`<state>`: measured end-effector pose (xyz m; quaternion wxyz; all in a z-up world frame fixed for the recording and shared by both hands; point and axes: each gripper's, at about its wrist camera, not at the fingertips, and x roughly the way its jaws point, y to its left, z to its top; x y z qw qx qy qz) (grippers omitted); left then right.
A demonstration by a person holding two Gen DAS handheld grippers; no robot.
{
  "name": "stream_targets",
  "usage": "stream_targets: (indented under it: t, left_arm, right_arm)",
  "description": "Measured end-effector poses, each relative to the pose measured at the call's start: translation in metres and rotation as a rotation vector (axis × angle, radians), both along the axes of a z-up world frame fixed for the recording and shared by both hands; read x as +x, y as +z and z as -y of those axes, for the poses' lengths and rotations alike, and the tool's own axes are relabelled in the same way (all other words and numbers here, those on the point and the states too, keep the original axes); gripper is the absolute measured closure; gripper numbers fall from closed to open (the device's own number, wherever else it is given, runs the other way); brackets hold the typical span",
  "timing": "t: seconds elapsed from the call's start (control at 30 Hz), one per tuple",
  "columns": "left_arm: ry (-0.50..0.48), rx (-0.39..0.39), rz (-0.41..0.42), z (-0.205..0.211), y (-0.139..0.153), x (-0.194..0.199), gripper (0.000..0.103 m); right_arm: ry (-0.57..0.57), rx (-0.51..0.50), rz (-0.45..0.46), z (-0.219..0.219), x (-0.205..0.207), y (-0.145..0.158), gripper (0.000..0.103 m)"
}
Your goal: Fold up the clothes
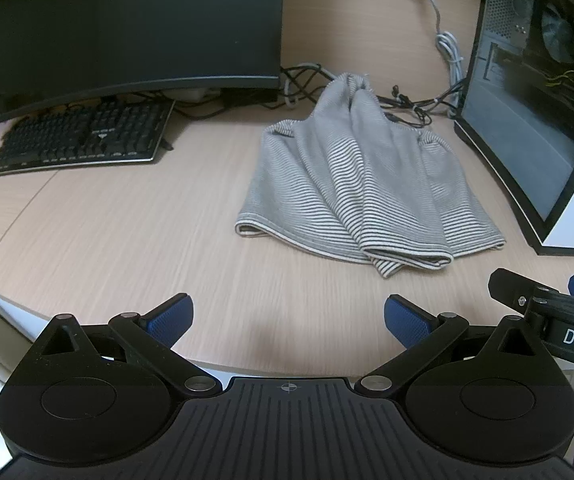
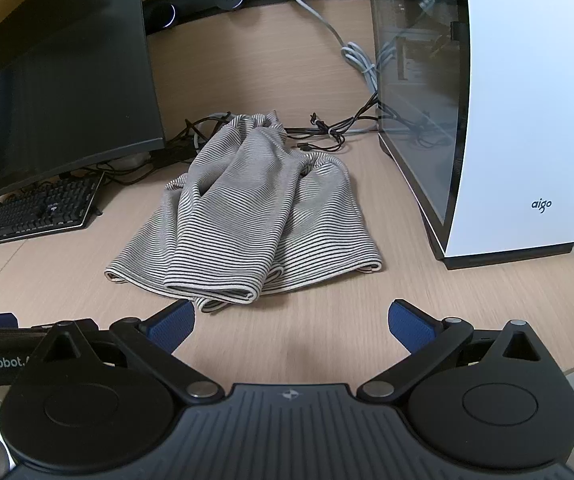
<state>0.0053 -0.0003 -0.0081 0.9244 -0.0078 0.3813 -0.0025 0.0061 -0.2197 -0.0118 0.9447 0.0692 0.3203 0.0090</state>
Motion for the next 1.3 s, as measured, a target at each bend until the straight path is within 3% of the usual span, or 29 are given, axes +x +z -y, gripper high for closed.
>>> stream_targets:
  t: [1.3]
  left_arm:
    - [0.006, -0.001, -0.018, -0.003, -0.005, 0.014, 0.000]
  right_arm:
    - [0.010, -0.008, -0.033, -0.005, 0.011, -0.008, 0.000]
